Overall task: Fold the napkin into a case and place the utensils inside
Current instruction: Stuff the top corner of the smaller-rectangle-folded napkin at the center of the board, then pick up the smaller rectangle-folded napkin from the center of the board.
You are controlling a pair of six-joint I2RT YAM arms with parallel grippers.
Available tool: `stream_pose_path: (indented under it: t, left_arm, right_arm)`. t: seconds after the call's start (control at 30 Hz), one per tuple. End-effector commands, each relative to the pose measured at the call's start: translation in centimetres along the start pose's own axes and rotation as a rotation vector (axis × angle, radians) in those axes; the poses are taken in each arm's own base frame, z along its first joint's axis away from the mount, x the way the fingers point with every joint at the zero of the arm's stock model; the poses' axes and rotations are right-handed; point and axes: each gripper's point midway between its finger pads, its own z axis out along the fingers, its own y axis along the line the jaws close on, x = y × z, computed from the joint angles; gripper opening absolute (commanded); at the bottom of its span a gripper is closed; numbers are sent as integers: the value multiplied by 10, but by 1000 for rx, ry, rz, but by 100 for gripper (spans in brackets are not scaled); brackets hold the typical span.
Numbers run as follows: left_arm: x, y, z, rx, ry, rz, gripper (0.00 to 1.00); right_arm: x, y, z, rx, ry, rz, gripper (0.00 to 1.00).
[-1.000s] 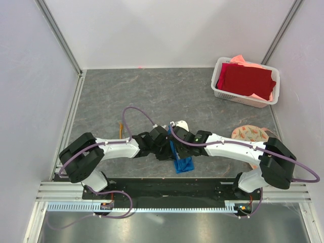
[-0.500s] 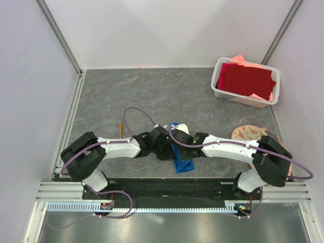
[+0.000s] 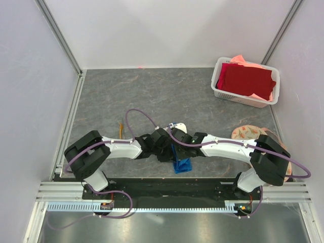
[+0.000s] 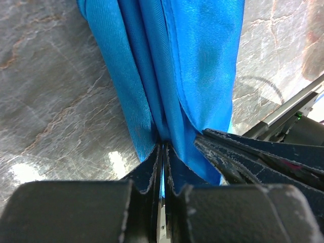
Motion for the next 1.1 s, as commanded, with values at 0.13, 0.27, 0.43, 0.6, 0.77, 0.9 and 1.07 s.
stream_pose_path:
  t: [0.13,0.27,0.43,0.6,0.77,0.9,1.07]
  left_arm:
    - [-1,-5,-8,26,-31,-6,7]
    - [-10,-5,-22,17,-87,-4,7]
    - [-20,8,-44,-38,-148,-18,9]
    - [-31,19,-76,-72,-244,-4,11]
    - [-35,41,-102,-114,-309,-10,12]
    - [-32,44,-120,-90,-345,-12,13]
    - [-28,47,-132,-71,-374,-18,13]
  right_arm:
    - [-7,12,14,-40,-49,59,15]
    - [-11,16,8,-63,-62,61,20]
    - [-13,20,-1,-94,-64,57,29]
    - [-19,22,-9,-97,-63,51,36]
    - [-20,18,-1,-40,-46,25,44]
    - [-23,19,5,-13,-49,15,50]
    - [-15,22,21,32,-20,4,53]
